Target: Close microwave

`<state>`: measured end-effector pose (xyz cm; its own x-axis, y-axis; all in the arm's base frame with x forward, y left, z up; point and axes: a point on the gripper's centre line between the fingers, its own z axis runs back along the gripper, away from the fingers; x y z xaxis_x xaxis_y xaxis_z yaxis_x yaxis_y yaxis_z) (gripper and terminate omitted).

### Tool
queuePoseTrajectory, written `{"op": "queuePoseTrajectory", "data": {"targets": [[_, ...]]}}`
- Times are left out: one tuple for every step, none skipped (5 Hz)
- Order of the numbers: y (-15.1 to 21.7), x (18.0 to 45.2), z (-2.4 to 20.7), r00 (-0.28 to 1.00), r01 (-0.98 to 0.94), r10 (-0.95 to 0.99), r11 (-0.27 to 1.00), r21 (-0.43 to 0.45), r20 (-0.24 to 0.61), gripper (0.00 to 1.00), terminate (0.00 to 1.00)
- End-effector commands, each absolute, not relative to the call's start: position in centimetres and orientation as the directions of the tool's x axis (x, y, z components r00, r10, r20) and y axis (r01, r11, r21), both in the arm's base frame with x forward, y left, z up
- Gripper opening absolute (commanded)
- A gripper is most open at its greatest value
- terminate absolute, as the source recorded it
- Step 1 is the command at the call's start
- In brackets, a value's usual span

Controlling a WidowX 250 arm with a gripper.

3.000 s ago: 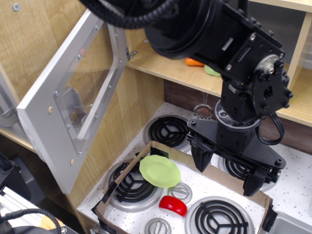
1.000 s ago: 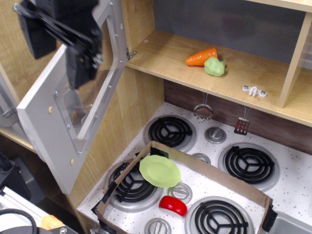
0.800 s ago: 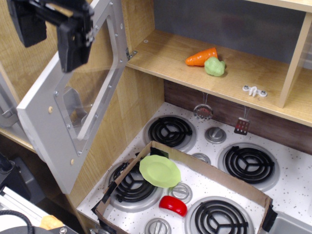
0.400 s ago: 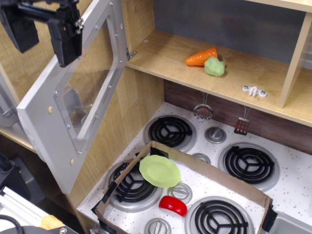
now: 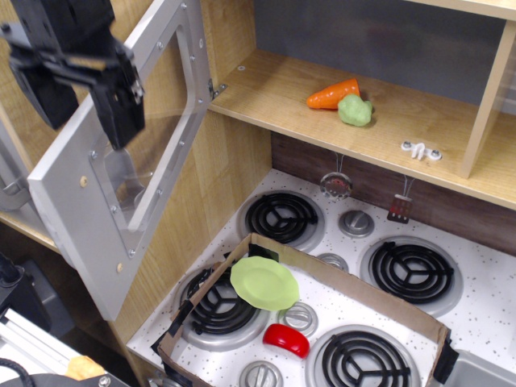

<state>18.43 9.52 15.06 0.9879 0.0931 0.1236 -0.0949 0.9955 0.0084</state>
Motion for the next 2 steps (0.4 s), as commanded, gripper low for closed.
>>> {"op": "queuePoseTrajectory", "data": {"targets": [[8.4,20.0,14.5,0.986,-0.050,0.047,0.999,0.014,0.157,1.00,0.00],[6.3,21.3,14.0,0.988,-0.022,0.018,0.999,0.025,0.150,1.00,0.00]]}}
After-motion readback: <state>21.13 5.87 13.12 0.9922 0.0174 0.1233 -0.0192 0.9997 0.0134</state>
